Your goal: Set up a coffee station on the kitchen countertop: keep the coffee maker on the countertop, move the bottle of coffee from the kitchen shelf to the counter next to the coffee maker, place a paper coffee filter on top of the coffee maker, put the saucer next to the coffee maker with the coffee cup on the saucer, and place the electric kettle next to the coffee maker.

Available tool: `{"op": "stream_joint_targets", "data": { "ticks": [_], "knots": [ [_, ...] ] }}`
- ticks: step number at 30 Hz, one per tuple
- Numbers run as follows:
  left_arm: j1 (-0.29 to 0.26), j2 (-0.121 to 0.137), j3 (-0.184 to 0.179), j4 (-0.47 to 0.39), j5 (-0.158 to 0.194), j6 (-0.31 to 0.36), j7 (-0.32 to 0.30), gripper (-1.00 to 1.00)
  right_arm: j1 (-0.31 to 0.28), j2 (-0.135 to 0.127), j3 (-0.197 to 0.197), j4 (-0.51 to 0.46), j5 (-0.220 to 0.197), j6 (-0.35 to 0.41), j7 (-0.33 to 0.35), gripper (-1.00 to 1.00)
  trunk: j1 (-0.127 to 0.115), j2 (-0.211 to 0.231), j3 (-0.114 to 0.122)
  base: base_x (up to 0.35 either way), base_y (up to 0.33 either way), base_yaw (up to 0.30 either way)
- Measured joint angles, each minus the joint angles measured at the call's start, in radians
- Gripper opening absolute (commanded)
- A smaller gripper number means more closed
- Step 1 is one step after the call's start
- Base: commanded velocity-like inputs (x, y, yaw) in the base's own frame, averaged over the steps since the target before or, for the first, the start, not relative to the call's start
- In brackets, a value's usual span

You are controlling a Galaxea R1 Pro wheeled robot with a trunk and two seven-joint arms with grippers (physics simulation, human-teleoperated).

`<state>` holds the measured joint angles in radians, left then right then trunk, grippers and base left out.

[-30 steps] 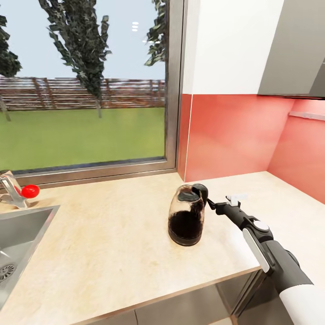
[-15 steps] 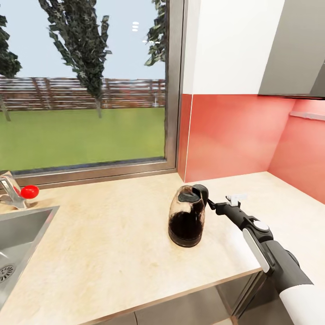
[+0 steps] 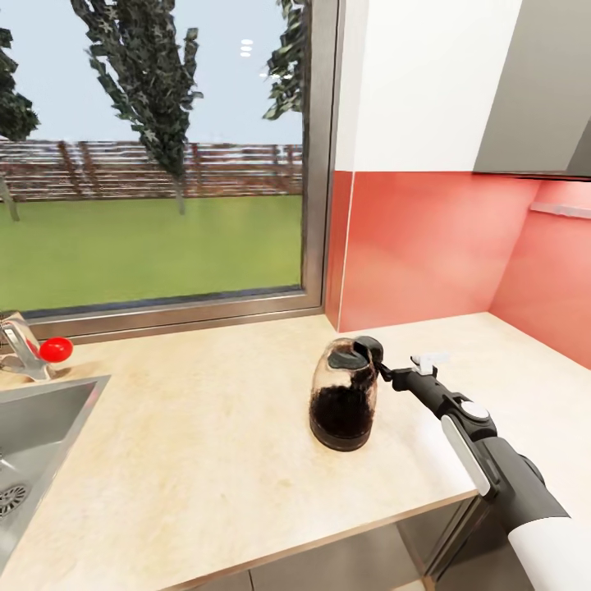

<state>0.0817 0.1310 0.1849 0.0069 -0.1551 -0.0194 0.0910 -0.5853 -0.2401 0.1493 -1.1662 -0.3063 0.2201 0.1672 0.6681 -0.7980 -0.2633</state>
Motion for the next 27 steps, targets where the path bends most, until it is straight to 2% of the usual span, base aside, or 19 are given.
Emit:
{"op": "stream_joint_targets", "data": {
  "ticks": [27],
  "knots": [
    [0.0, 0.0, 0.001, 0.0, 0.0, 0.0, 0.0, 1.0, 0.0, 0.0, 0.001, 0.001, 0.0, 0.0, 0.0, 1.0, 0.0, 0.0, 0.0, 0.02, 0.014, 0.0]
  ]
}}
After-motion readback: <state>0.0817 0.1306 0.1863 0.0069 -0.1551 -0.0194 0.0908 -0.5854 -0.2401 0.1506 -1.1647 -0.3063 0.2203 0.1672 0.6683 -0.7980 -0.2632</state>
